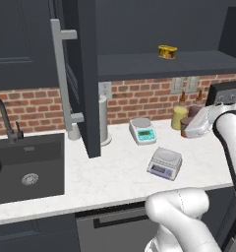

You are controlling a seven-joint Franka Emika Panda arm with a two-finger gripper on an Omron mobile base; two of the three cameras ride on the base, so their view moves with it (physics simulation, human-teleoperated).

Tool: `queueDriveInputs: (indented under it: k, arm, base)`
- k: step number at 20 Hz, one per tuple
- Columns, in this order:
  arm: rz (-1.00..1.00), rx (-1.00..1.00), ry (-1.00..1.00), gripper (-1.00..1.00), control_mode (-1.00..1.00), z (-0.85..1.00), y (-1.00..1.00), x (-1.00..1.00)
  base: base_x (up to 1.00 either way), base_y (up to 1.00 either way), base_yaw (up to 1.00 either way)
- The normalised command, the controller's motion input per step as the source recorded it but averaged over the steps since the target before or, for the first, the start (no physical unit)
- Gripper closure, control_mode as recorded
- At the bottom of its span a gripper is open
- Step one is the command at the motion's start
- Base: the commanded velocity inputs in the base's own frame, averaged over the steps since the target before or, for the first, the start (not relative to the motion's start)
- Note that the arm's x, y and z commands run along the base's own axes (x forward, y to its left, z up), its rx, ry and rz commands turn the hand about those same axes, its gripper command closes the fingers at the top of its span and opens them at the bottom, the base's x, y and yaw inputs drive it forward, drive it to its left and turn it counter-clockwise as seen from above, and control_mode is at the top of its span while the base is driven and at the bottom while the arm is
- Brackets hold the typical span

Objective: Pick the jam and place it on the digital scale for weighing, and close the cabinet.

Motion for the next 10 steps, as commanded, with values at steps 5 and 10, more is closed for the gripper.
queueDriveInputs:
  k: [5, 10]
  arm:
    - [0.22, 0.02, -0.02, 1.00, -1.00, -0.53, -0.15, 0.12]
    - [0.18, 0.04, -0.10, 1.00, -1.00, -0.46, -0.06, 0.10]
  base:
    - [0.00, 0.00, 0.00]
    - [0.00, 0.00, 0.00]
